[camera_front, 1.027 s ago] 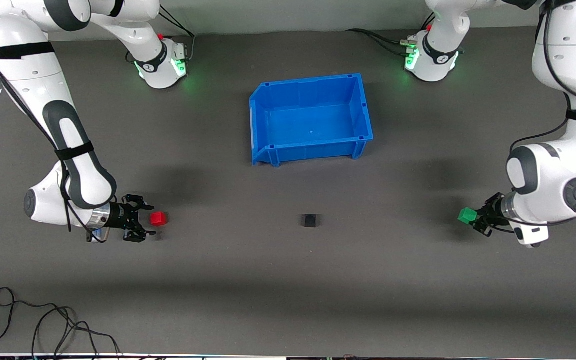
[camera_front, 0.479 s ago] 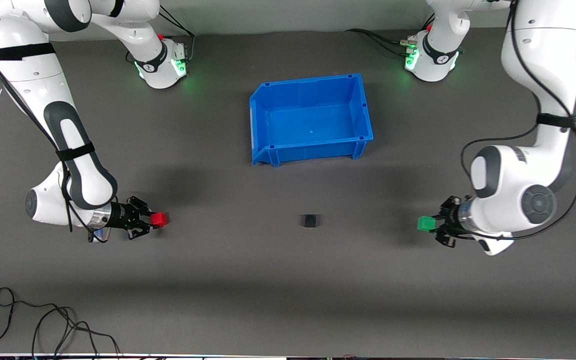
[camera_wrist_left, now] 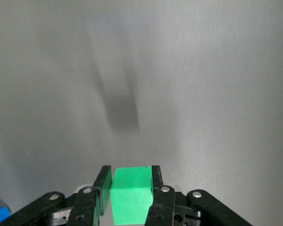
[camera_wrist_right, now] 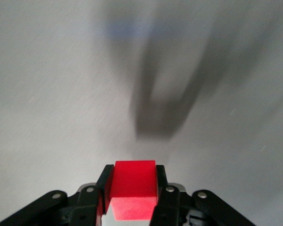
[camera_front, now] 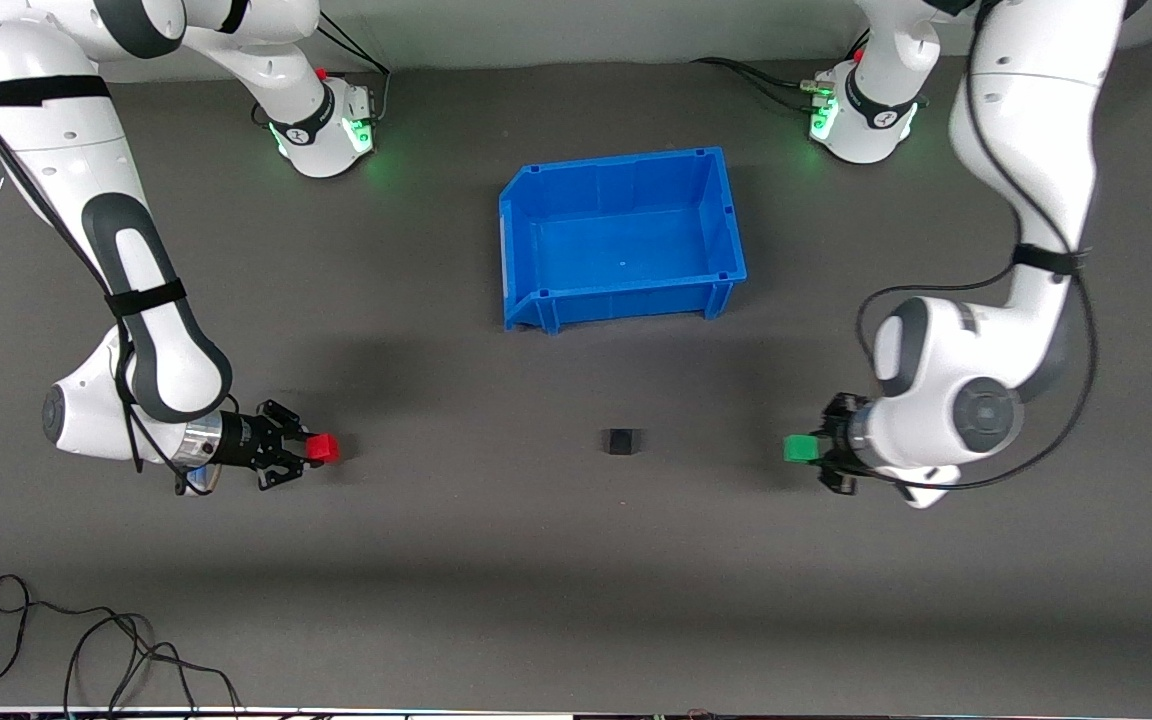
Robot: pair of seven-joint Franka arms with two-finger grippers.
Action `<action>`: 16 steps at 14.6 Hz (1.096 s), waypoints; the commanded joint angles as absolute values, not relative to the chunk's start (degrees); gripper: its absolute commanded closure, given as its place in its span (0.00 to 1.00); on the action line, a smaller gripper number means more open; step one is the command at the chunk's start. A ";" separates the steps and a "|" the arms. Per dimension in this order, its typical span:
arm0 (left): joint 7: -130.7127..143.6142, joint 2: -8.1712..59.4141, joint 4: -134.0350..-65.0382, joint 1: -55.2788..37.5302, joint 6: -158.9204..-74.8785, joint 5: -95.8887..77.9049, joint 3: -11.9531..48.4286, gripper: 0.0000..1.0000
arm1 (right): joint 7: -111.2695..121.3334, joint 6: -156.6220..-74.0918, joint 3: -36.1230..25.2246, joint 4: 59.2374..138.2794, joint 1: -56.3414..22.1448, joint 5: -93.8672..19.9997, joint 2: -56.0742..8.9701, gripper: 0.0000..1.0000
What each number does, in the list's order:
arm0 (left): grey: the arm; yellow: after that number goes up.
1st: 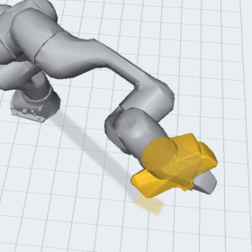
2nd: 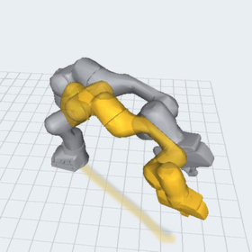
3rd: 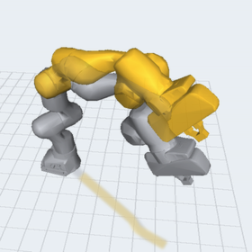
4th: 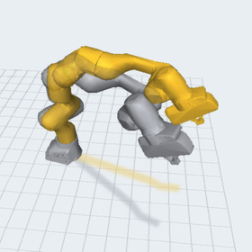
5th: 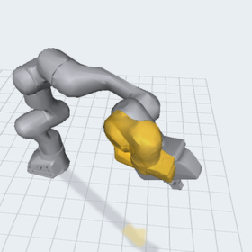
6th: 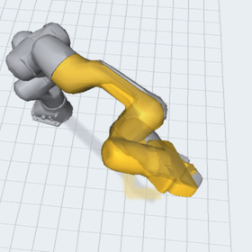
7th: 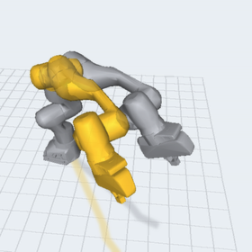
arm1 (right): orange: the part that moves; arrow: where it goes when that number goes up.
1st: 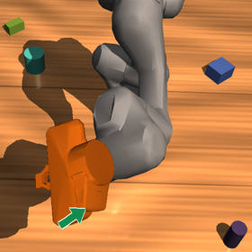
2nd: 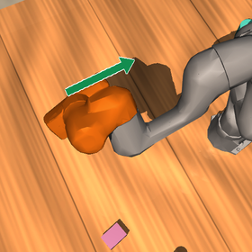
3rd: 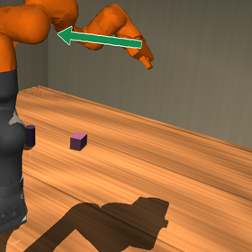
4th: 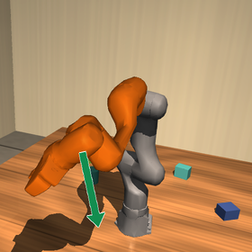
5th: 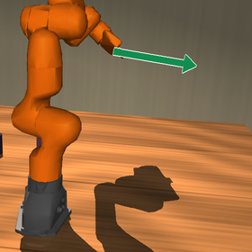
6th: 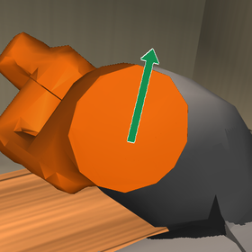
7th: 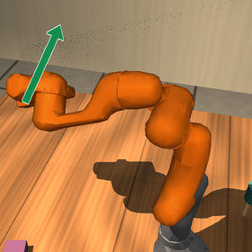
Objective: Attach green and red cubes to black cube
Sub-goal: 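Carry the red cube and the green cube toward the black cube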
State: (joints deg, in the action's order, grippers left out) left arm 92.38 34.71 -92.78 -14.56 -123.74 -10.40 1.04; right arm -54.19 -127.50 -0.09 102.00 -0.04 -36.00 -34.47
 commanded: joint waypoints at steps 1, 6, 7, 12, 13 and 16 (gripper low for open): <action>97.71 37.25 -91.32 -17.22 -125.24 -10.55 0.09 1.00 | -61.41 -126.74 -0.53 99.15 -5.08 -37.18 -33.84 0.72; 105.72 38.50 -90.97 -21.17 -127.62 -10.11 0.09 1.00 | -76.43 -131.90 -0.53 93.53 -15.88 -37.18 -36.20 0.73; 106.86 38.58 -91.05 -22.14 -127.62 -10.11 0.09 1.00 | -79.16 -133.75 -0.53 92.38 -18.17 -37.18 -37.34 0.73; 112.92 40.34 -90.97 -26.62 -131.21 -10.11 0.09 1.00 | -94.01 -140.09 -0.62 82.29 -28.20 -37.00 -46.39 0.72; 113.46 40.43 -90.97 -27.15 -132.00 -10.11 0.09 1.00 | -96.48 -140.45 -0.62 80.70 -29.08 -36.74 -47.80 0.72; 113.55 41.74 -90.36 -28.47 -135.07 -10.19 0.09 1.00 | -100.97 -143.77 -0.62 78.58 -32.95 -36.65 -51.23 0.72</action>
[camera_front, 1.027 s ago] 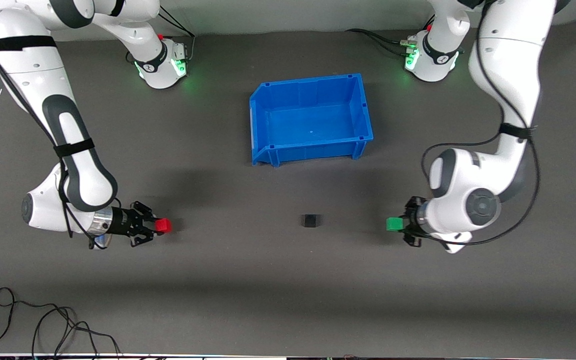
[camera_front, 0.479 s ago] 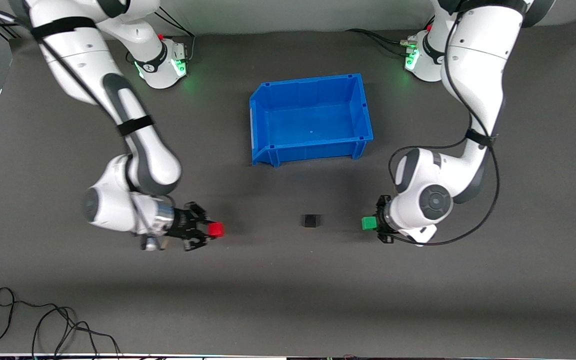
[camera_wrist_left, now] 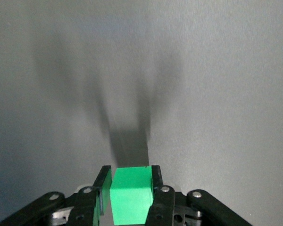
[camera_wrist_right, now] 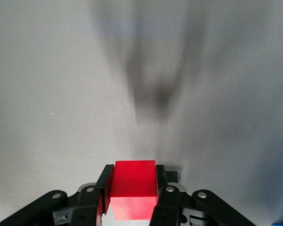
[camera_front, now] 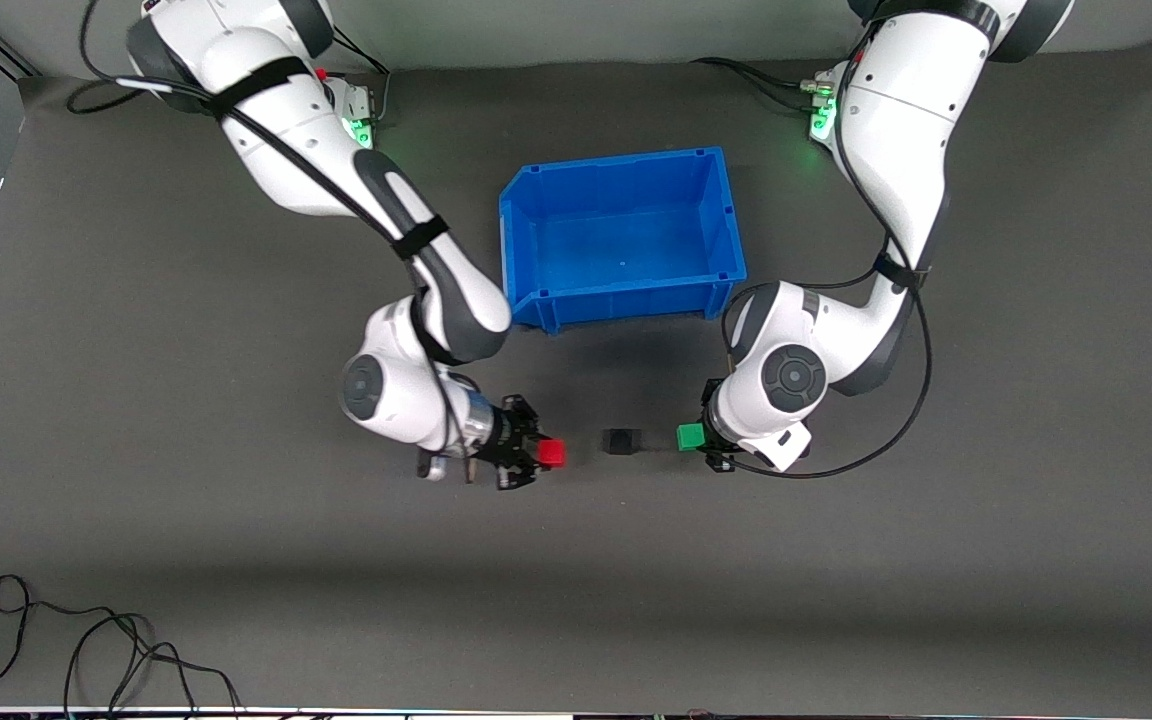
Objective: Attach green and red cubes to black cube
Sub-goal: 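Carry the red cube and the green cube toward the black cube, then press both cubes against the black cube and open both grippers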
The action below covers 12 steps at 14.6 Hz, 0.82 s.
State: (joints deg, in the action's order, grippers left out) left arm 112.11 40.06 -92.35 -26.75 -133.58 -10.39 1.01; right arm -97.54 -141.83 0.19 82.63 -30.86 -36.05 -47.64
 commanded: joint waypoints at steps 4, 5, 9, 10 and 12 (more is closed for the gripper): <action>113.73 43.33 -89.91 -29.79 -136.49 -10.20 0.09 1.00 | -101.34 -146.60 -0.62 78.22 -35.50 -36.65 -53.78 0.73; 113.90 43.33 -89.91 -30.40 -136.41 -10.20 0.09 1.00 | -101.51 -146.86 -0.62 78.14 -35.68 -36.74 -54.05 0.73; 114.69 43.68 -88.95 -31.64 -136.49 -10.37 0.09 1.00 | -102.66 -148.09 -0.62 78.05 -36.56 -36.56 -55.02 0.73; 115.65 44.20 -88.16 -31.81 -136.93 -10.28 0.09 1.00 | -102.66 -148.36 -0.62 78.05 -36.65 -36.56 -55.02 0.73; 116.89 45.17 -88.07 -32.52 -139.56 -10.20 0.09 1.00 | -102.57 -148.71 -0.62 77.87 -37.00 -36.30 -55.11 0.73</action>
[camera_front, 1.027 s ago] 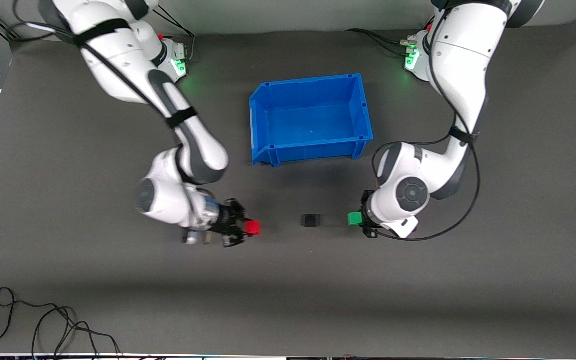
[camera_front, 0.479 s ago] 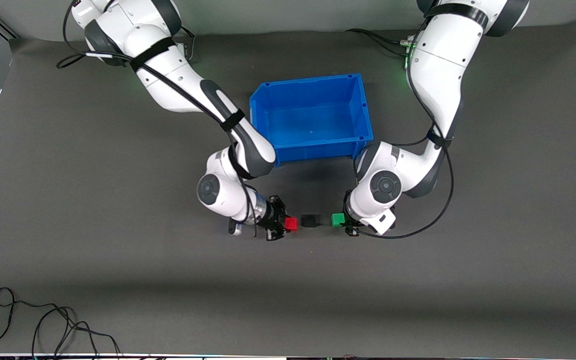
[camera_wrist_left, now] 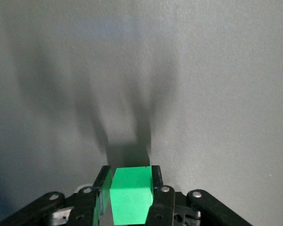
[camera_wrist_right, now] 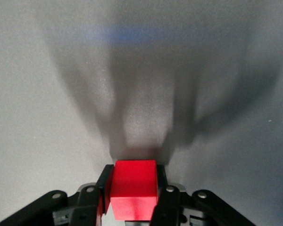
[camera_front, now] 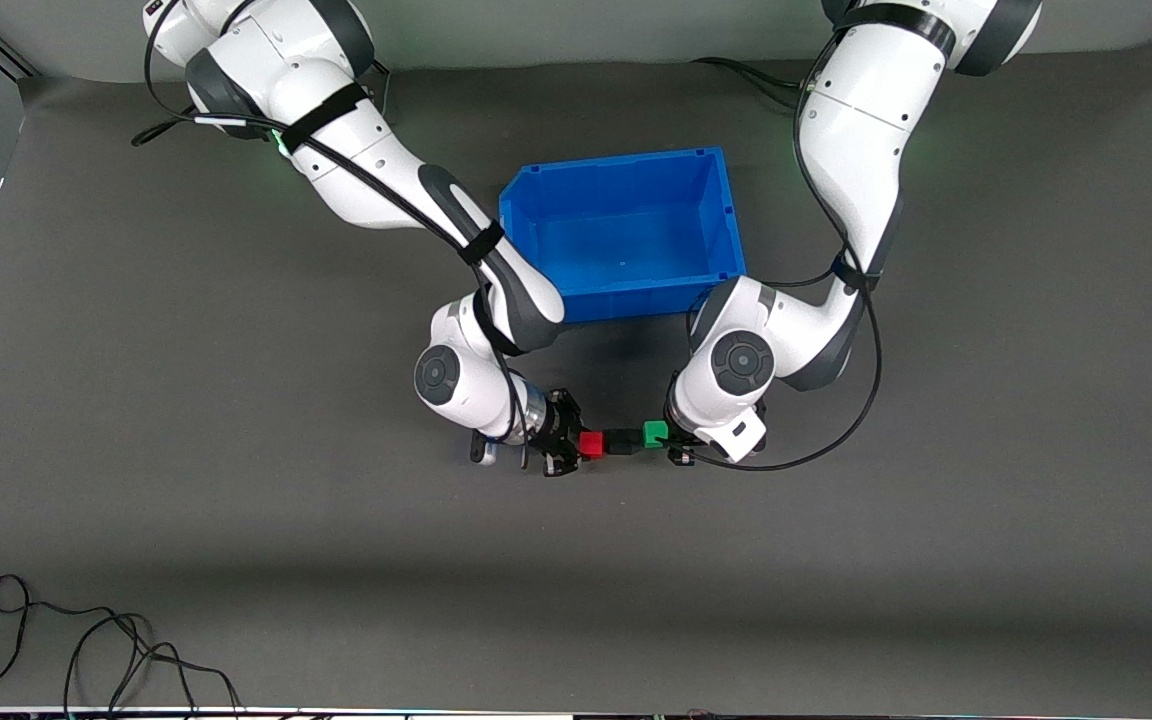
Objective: Attach green and red cubes to black cube
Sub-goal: 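Press both cubes against the black cube and open both grippers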
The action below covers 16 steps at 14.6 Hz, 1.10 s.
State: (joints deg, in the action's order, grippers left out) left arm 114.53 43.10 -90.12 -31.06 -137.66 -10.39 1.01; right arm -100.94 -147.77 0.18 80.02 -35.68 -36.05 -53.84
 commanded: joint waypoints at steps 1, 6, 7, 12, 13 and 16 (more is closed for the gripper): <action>116.89 45.35 -88.07 -32.52 -140.18 -10.20 0.09 1.00 | -102.48 -148.71 -0.70 77.78 -37.52 -36.21 -55.46 0.73; 116.81 46.05 -87.98 -32.61 -140.10 -10.11 0.09 1.00 | -102.39 -149.24 -0.79 77.70 -37.88 -34.63 -55.63 0.72; 116.81 46.05 -87.89 -32.61 -140.18 -10.19 0.09 1.00 | -102.39 -149.59 -0.79 77.70 -37.88 -34.54 -55.63 0.72; 116.10 46.05 -87.89 -32.43 -140.19 -10.11 0.09 0.14 | -102.57 -150.20 -0.79 77.70 -37.88 -34.63 -55.63 0.08; 116.10 46.05 -87.89 -32.52 -140.10 -10.02 0.09 0.00 | -102.48 -150.21 -0.79 77.78 -37.88 -34.54 -55.63 0.00; 116.19 44.83 -87.37 -31.82 -138.79 -9.14 -0.35 0.00 | -102.31 -150.21 -0.97 77.70 -37.79 -34.54 -55.11 0.00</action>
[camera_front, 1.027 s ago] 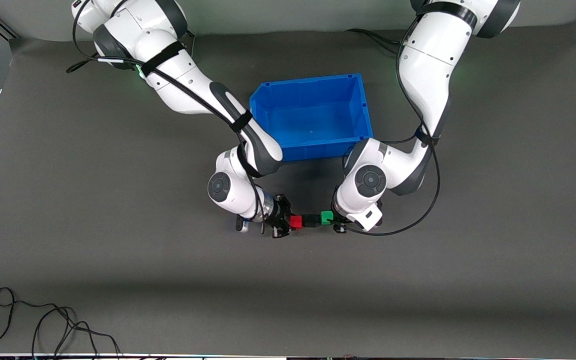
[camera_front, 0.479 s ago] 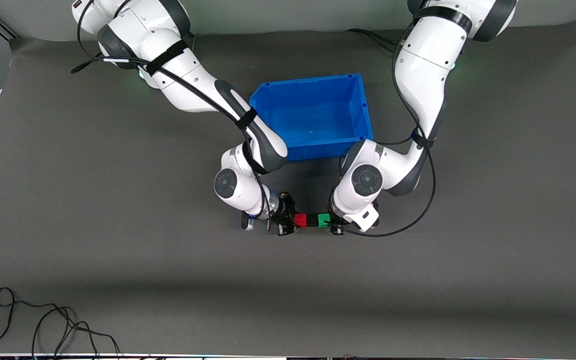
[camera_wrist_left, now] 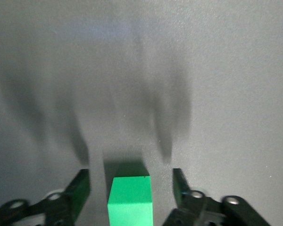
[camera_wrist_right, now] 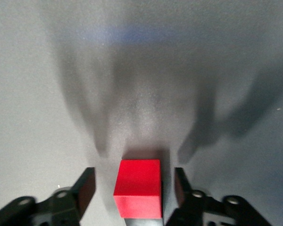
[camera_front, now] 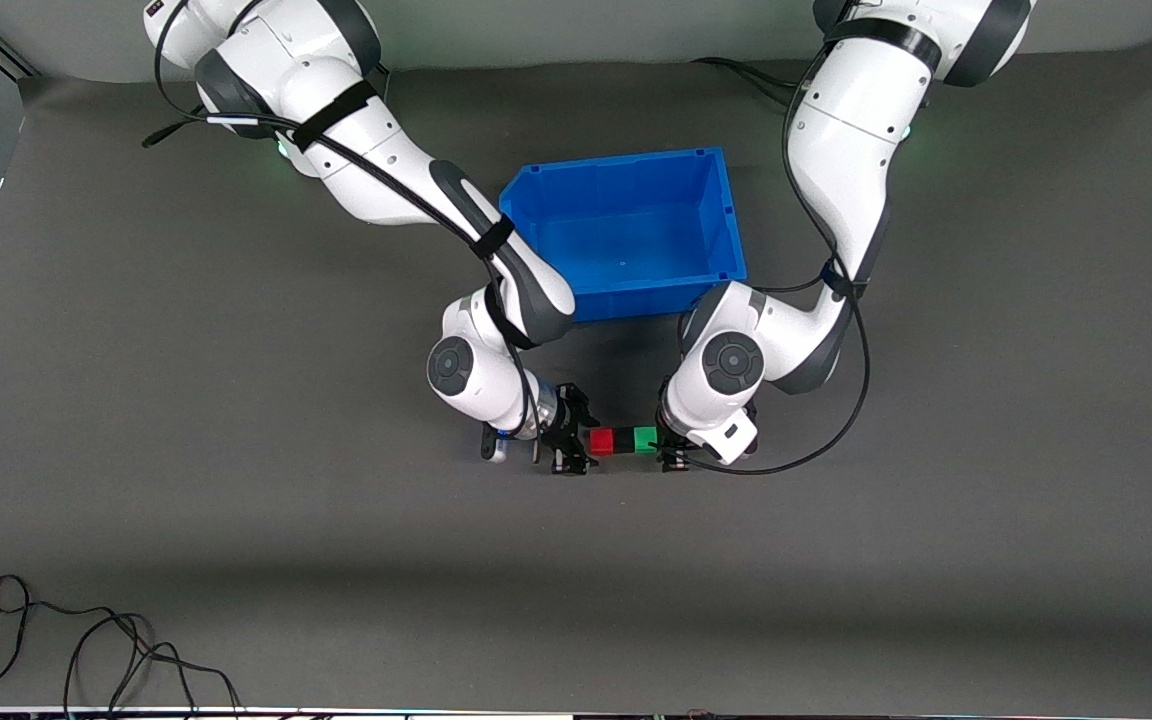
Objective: Attach green and red cubes to black cube
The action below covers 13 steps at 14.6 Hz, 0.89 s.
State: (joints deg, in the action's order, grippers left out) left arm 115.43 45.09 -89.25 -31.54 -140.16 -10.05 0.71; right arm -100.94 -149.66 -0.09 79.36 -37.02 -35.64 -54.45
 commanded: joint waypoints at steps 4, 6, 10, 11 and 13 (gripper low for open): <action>109.98 38.25 -87.71 -29.18 -128.97 -4.15 -1.58 0.00 | -101.34 -147.76 -4.12 77.96 -35.95 -31.57 -51.51 0.00; 101.91 34.47 -87.71 -26.73 -122.03 -3.78 -2.02 0.00 | -98.98 -141.80 -6.49 77.87 -34.90 -27.27 -49.41 0.00; 80.64 26.91 -88.59 -20.93 -111.55 -3.69 -2.02 0.00 | -82.85 -125.82 -6.85 78.49 -27.53 -26.54 -41.94 0.00; 75.55 25.24 -89.46 -19.44 -110.66 -3.69 -2.02 0.00 | -76.70 -120.55 -7.81 78.66 -25.42 -26.54 -39.57 0.00; 66.05 21.55 -91.31 -16.54 -107.51 -3.69 -2.02 0.00 | -65.71 -112.45 -12.54 79.36 -24.43 -26.11 -35.17 0.00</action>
